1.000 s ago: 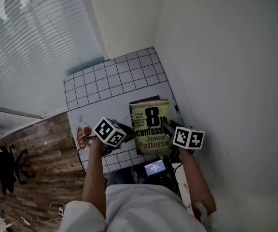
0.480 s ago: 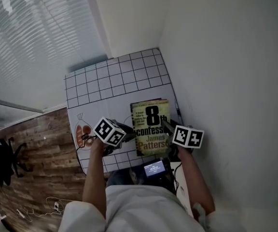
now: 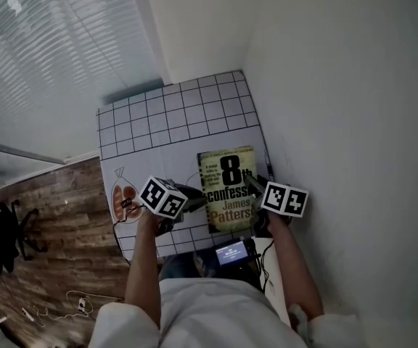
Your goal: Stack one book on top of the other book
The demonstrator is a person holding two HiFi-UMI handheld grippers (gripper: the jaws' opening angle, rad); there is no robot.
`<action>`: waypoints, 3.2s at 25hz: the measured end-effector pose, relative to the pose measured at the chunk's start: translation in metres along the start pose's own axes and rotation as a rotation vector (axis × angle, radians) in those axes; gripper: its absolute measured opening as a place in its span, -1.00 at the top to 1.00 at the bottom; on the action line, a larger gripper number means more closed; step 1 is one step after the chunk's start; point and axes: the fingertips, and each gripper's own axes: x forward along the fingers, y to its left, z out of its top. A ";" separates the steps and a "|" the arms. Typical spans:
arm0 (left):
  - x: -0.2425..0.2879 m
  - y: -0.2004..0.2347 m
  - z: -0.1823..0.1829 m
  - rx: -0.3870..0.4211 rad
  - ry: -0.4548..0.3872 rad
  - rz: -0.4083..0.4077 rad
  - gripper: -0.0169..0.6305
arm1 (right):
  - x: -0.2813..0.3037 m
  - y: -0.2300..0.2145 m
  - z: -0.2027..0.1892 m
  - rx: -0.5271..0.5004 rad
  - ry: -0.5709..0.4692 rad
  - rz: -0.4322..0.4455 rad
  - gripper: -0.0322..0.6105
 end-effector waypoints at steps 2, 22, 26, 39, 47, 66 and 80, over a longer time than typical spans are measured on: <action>0.001 0.002 -0.001 -0.010 -0.007 -0.003 0.68 | 0.003 -0.001 0.000 0.001 0.000 -0.004 0.36; 0.004 0.014 -0.002 -0.091 -0.064 -0.021 0.68 | 0.021 -0.008 0.001 -0.088 0.041 -0.101 0.41; 0.005 0.016 -0.002 -0.109 -0.078 -0.026 0.68 | 0.021 -0.009 0.002 -0.089 0.038 -0.110 0.41; 0.002 0.018 -0.001 -0.143 -0.093 0.051 0.70 | 0.007 -0.002 -0.005 -0.215 -0.022 -0.179 0.47; 0.003 0.018 0.003 -0.225 -0.192 0.118 0.70 | -0.005 0.004 -0.001 -0.261 -0.099 -0.189 0.39; -0.066 0.001 0.024 -0.042 -0.385 0.283 0.87 | -0.057 0.072 0.006 -0.480 -0.335 -0.138 0.88; -0.172 -0.072 0.078 0.291 -0.713 0.531 0.92 | -0.119 0.136 0.019 -0.537 -0.554 -0.016 0.88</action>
